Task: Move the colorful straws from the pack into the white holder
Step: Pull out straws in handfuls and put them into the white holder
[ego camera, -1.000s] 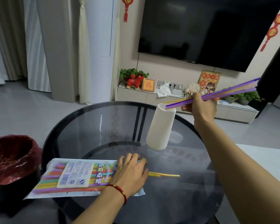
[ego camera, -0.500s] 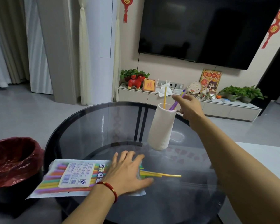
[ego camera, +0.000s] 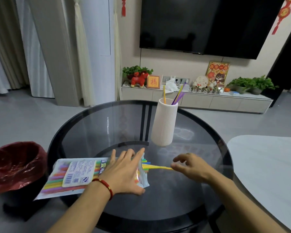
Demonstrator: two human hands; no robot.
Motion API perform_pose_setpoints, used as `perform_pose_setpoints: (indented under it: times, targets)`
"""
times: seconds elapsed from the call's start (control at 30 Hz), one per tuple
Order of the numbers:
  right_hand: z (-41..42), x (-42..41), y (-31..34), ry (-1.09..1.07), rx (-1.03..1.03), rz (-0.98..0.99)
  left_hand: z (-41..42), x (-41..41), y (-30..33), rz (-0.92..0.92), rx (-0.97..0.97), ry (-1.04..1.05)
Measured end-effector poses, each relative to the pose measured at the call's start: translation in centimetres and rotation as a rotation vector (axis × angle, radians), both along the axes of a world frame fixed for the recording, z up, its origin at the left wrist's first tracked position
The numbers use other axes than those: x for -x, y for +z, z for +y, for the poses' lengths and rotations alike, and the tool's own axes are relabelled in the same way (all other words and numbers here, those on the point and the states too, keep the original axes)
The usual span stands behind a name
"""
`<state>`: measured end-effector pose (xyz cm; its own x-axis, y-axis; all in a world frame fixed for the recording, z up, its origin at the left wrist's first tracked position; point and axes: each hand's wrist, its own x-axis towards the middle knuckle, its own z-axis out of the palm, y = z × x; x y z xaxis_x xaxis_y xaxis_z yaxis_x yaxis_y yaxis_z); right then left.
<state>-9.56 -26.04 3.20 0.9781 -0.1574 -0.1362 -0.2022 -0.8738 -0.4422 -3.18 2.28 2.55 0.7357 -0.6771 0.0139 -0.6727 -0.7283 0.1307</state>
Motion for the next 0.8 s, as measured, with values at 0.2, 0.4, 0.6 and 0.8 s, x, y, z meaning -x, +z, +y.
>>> perform_pose_setpoints:
  times: [0.2,0.4,0.6,0.8]
  targets:
    - [3.7,0.3,-1.7,-0.057,-0.276,-0.197,-0.4,0.3,0.5,-0.051,0.09,-0.007]
    - [7.9,-0.4,-3.0,-0.096,-0.66,-0.211,-1.6,1.4,0.2,-0.103,0.11,-0.032]
    - [8.8,-1.1,-3.0,-0.072,-0.58,-0.369,-1.6,1.4,-0.2,-0.093,0.093,-0.035]
    - [4.8,-0.7,-2.0,-0.086,-0.776,-0.323,-0.7,0.1,-0.6,-0.046,0.017,0.015]
